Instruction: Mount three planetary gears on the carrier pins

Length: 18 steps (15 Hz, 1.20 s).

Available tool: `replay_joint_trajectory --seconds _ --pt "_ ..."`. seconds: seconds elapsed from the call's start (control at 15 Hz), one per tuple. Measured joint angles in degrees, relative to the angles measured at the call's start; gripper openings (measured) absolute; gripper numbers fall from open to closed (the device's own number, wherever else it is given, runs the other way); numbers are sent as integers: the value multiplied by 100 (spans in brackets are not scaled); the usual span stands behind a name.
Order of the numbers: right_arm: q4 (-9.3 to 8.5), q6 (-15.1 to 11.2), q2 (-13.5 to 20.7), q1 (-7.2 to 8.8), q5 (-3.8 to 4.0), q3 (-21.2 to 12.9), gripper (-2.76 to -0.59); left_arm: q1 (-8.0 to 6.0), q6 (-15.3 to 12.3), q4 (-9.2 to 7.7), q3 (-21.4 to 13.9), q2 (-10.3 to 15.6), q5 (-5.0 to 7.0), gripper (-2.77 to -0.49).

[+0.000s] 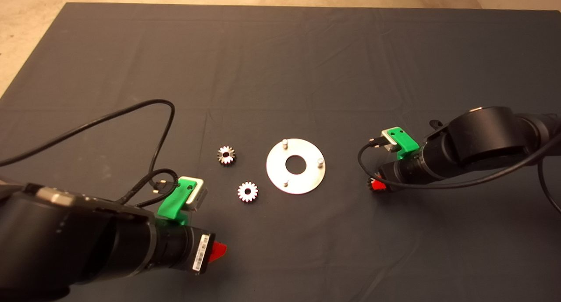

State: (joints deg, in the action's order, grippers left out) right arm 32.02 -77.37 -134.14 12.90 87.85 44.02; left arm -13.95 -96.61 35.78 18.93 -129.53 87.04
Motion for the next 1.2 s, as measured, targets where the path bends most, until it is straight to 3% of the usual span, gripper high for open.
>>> replay_joint_trajectory --seconds 0.27,0.87,1.2 --pt "13 0 -155 -158 -15 128 -158 2 0 2 0 0 -2 -134" --pt "57 0 -306 -229 -13 496 -159 2 0 0 0 0 -7 -134" --pt "132 0 -329 -290 -15 595 -179 2 0 1 0 0 -17 -134"
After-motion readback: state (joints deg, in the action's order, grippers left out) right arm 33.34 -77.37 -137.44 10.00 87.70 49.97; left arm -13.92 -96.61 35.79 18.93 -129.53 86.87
